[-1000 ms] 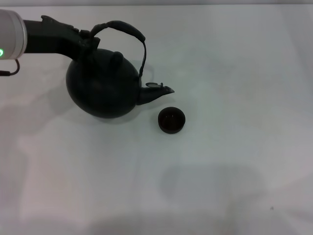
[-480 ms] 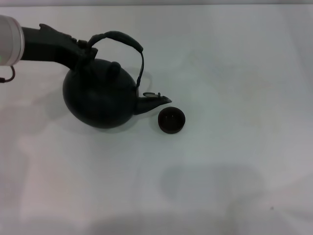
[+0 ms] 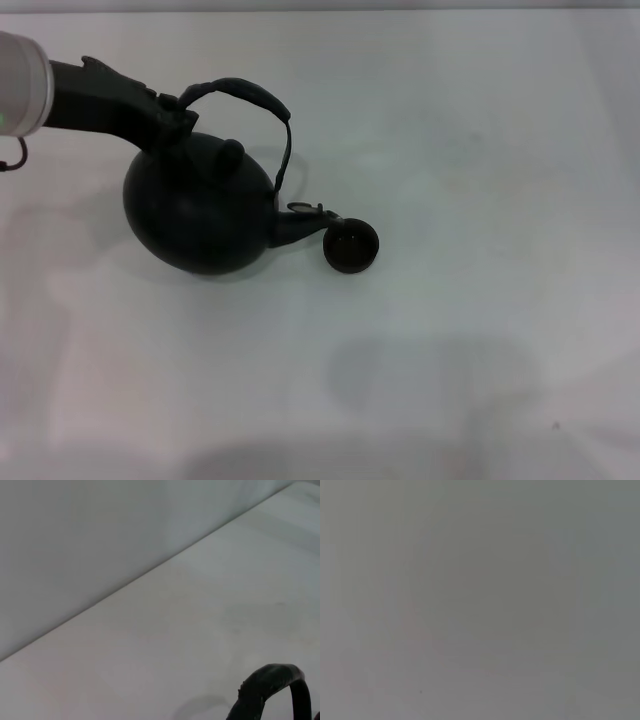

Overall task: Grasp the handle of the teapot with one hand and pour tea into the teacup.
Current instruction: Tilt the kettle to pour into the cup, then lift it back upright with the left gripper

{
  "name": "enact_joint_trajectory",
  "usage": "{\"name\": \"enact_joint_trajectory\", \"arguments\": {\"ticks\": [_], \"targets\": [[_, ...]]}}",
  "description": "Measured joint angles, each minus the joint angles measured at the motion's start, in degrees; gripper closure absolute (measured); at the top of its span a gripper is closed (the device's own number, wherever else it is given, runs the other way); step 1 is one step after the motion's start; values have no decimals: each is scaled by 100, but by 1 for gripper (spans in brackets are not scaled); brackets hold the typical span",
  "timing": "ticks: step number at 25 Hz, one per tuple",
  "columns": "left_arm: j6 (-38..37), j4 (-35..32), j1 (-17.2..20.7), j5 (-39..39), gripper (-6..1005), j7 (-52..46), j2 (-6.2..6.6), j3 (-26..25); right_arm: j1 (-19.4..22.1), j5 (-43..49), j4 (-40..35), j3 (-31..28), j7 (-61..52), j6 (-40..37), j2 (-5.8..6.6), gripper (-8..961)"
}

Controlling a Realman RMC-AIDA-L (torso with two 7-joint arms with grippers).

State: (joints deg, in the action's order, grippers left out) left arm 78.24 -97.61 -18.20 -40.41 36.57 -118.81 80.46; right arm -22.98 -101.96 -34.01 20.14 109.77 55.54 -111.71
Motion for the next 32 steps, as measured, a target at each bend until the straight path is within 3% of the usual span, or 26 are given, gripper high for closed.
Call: {"name": "enact_joint_trajectory", "arguments": {"ticks": [32], "targets": [[659, -216, -671, 769, 812, -598, 6, 287, -99, 5, 60, 41, 80, -160, -12, 124]]}}
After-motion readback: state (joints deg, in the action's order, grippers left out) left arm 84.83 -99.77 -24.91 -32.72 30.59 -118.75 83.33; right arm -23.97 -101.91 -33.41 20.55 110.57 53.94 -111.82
